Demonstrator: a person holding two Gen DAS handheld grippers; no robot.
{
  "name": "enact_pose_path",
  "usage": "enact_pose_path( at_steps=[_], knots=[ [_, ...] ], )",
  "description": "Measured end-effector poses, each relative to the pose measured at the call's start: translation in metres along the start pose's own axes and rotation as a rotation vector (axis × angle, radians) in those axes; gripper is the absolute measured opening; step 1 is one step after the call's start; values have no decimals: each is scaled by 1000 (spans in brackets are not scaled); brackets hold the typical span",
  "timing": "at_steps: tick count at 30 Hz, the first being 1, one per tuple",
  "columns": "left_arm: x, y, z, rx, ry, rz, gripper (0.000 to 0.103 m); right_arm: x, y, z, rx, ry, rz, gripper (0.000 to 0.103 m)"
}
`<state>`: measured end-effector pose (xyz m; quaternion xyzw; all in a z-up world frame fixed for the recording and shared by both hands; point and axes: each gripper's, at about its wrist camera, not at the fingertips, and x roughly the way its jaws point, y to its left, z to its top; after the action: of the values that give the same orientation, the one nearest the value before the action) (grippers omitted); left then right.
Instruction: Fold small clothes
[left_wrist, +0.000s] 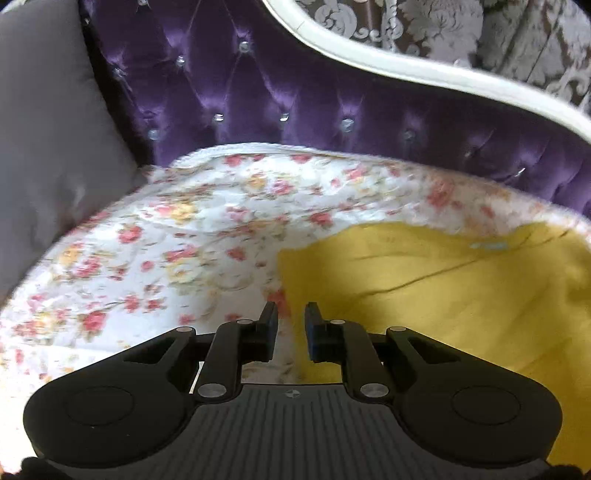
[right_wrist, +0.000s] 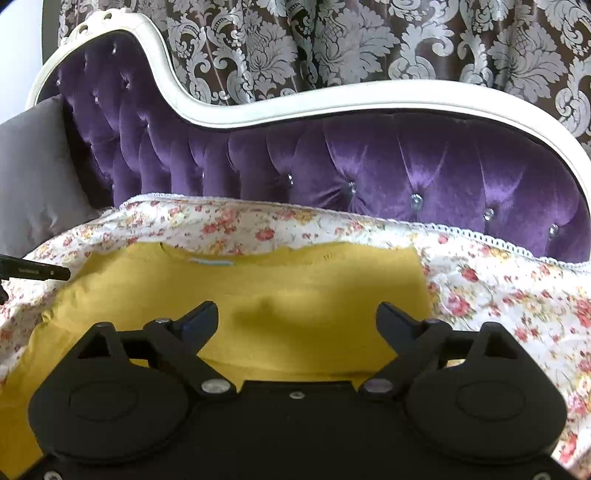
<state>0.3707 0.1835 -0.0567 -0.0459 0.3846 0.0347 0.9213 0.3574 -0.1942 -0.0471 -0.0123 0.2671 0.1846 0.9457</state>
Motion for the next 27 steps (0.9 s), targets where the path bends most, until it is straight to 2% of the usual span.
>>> enact_pose_path(
  at_steps=[3, 6, 9, 10, 11, 12, 14, 16, 17, 20, 27],
  knots=[
    [5, -5, 1, -22, 60, -130, 16, 3, 4, 1, -1, -6, 21, 93],
    [10, -19, -1, -21, 84, -200, 15, 6, 8, -3, -2, 0, 37, 93],
    [-10, -39, -5, 59, -41, -330, 16, 8, 11, -7, 1, 9, 48, 93],
    [-18, -44, -6, 99, -88, -337, 16, 8, 12, -9, -3, 10, 48, 93],
    [-26, -50, -7, 140, -131, -294, 16, 8, 12, -10, -6, 12, 46, 93],
    [-30, -52, -8, 164, -161, -214, 16, 9, 11, -10, -7, 14, 43, 93],
    [-32, -48, -8, 153, -188, -52, 16, 10, 8, -10, -1, 16, 38, 93],
    [-26, -36, -5, 109, -151, 94, 16, 11, 4, -9, 9, 16, 27, 94],
    [-23, -29, -4, 73, -123, 140, 16, 13, 2, -9, 14, 18, 20, 94],
    [-24, -17, -6, 18, -113, 124, 16, 17, -1, -8, 21, 21, 8, 96],
    [-21, -48, -22, 100, -65, -10, 20, 40, -10, -14, 41, 68, -46, 98]
  ],
)
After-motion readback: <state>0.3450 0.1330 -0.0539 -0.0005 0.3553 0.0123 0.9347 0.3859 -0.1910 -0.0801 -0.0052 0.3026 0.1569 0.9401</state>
